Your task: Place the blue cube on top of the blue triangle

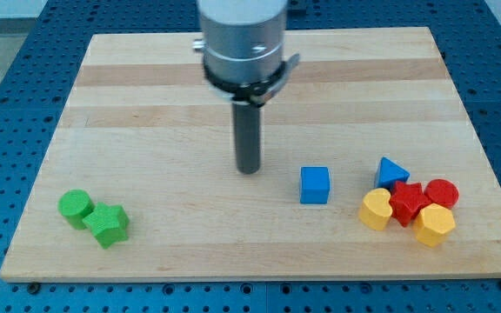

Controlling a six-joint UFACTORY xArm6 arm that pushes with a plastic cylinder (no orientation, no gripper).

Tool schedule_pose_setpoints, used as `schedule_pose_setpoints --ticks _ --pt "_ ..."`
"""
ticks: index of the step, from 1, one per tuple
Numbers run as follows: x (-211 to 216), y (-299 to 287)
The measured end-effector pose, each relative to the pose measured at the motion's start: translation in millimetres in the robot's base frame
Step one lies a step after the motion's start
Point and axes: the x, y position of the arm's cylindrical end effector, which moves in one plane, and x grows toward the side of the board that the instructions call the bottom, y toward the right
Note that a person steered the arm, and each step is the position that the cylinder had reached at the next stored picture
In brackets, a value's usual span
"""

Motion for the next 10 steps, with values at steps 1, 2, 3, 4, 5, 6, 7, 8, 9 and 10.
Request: schedule_pose_setpoints --ticks 1,2,3,4,5,6,7,8,9,10 --pt "63.3 13.3" --pt "63.0 33.3" --pt "46.3 74.3" --pt "32.9 97.0" --pt "31.6 97.0" --pt "30.7 107.7" --pt "19.7 114.4" --pt "1.0 113.6" --pt "1.0 122.3" --pt "3.0 153.8"
